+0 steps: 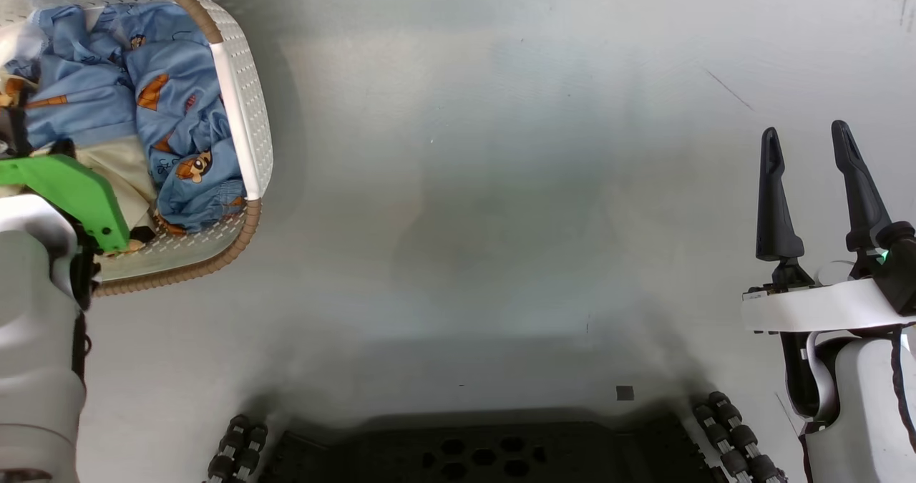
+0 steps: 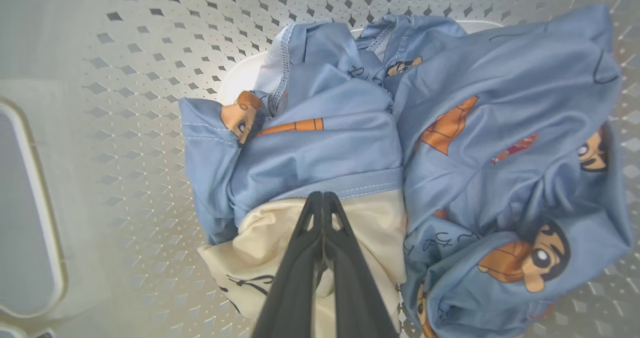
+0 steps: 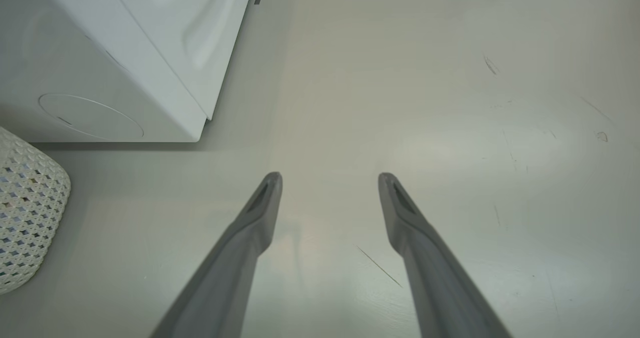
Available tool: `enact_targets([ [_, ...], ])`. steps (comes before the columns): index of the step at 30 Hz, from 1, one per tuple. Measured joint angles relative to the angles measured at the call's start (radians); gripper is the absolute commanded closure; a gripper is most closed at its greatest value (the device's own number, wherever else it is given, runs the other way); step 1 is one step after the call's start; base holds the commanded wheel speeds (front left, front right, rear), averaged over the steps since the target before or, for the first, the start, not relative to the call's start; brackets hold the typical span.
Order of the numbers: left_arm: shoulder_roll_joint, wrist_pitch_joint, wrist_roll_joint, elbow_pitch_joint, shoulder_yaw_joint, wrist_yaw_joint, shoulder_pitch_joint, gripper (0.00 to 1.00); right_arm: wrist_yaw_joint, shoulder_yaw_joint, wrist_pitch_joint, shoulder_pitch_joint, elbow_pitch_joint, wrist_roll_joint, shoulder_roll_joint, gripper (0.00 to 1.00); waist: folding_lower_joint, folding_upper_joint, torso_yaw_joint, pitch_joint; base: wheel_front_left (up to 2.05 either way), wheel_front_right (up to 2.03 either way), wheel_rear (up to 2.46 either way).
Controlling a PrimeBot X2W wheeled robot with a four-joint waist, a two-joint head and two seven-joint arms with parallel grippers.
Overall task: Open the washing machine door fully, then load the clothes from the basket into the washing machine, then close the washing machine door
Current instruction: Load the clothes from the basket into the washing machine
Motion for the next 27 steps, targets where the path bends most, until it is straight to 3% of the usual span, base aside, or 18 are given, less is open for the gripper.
enact_targets([
  [3,0.011,-0.034,0.001,-0.008,-0.003,0.000,-0.013,1.00,0.000,0.000,0.000,-0.005,0.001,0.000,0.005,0.00,0.0000,0.0000,-0.004,0.005,0.00,0.00,0.00],
  [4,0.011,-0.047,0.001,-0.014,-0.004,0.000,-0.014,0.38,0.001,0.000,0.000,-0.007,0.002,0.000,0.007,0.00,0.0000,0.0000,-0.004,0.004,0.00,0.00,0.00],
  [5,0.010,-0.062,0.003,-0.018,-0.006,0.000,-0.014,0.00,0.002,0.000,0.000,-0.011,0.005,0.000,0.008,0.00,0.0000,0.0000,-0.004,0.002,0.00,0.00,0.00],
  [27,-0.053,-0.227,-0.016,0.008,-0.004,-0.011,0.018,0.00,0.008,-0.007,0.000,-0.040,0.042,0.000,0.009,0.00,0.0000,0.0000,0.019,-0.127,0.00,0.00,0.00],
])
